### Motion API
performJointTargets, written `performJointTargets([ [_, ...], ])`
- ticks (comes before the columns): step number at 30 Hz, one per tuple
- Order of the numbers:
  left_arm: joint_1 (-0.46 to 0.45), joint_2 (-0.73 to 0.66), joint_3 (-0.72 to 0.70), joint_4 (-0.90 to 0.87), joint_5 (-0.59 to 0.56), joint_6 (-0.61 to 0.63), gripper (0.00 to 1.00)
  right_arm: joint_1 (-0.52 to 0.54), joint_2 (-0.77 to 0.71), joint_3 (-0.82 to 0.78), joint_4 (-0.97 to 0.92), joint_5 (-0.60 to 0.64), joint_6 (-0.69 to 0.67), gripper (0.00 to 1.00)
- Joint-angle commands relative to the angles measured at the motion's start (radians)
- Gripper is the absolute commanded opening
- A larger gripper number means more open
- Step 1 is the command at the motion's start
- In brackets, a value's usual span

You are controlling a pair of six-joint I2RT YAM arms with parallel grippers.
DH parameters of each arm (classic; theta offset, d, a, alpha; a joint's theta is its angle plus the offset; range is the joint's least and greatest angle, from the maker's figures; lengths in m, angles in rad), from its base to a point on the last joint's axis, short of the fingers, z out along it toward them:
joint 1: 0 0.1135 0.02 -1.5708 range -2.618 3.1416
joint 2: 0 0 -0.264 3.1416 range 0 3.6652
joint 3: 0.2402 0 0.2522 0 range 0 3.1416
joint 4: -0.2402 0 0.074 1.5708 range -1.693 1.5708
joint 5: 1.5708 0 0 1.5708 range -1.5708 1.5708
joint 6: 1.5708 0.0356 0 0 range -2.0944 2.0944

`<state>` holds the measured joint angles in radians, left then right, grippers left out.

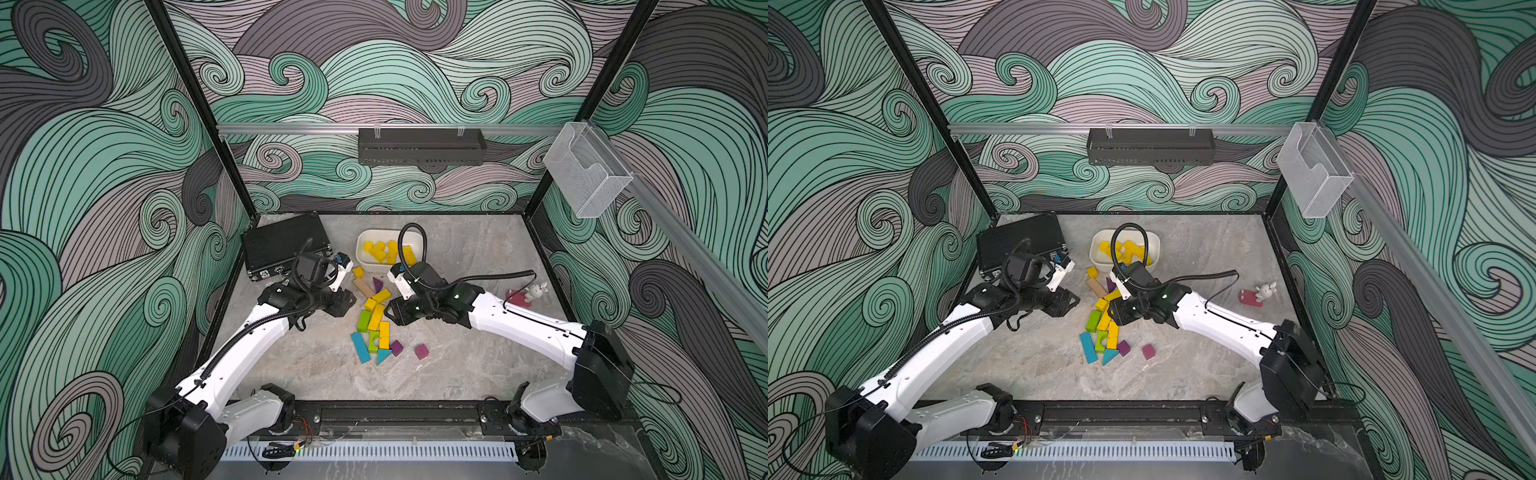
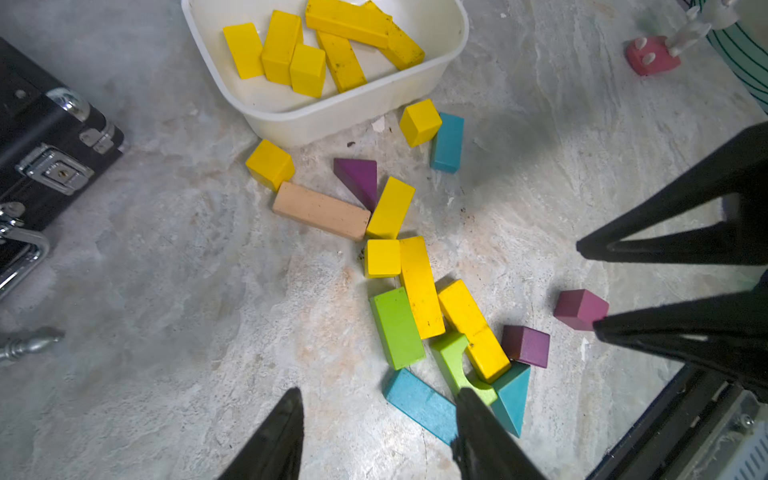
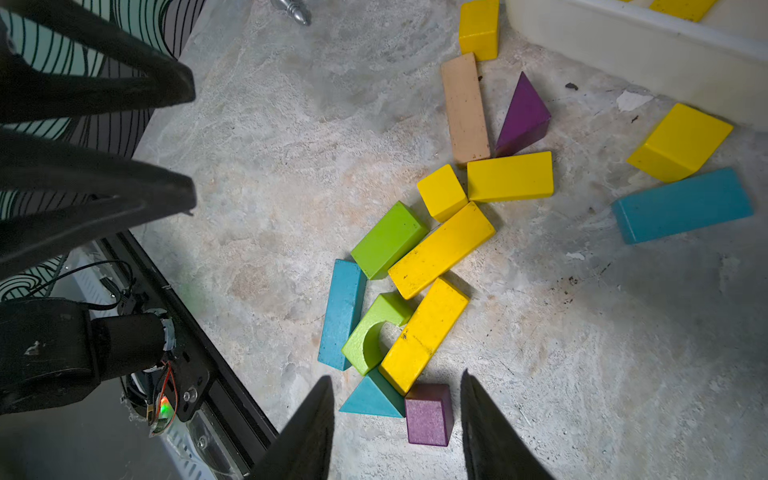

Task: Pick out the yellow building blocks
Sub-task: Pick up the building block from the center of the board.

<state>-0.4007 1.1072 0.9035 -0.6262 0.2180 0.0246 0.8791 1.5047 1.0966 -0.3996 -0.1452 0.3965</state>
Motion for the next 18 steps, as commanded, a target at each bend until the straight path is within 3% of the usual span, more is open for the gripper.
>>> performJointTargets([
  [1,-0.005,-0.025,-0.02,0.014,0.013,-0.03,0.59,0.003,0.044,0.03,0.035,0.059,-0.029,0.49],
  [12,-0.001,0.057,0.024,-0.026,-0.079,-0.096,0.59,0.003,0.295,0.253,0.066,0.126,-0.171,0.47],
  [18,0.005,0.083,0.046,-0.046,-0.113,-0.128,0.6,0.003,0.409,0.375,0.047,0.16,-0.23,0.51],
])
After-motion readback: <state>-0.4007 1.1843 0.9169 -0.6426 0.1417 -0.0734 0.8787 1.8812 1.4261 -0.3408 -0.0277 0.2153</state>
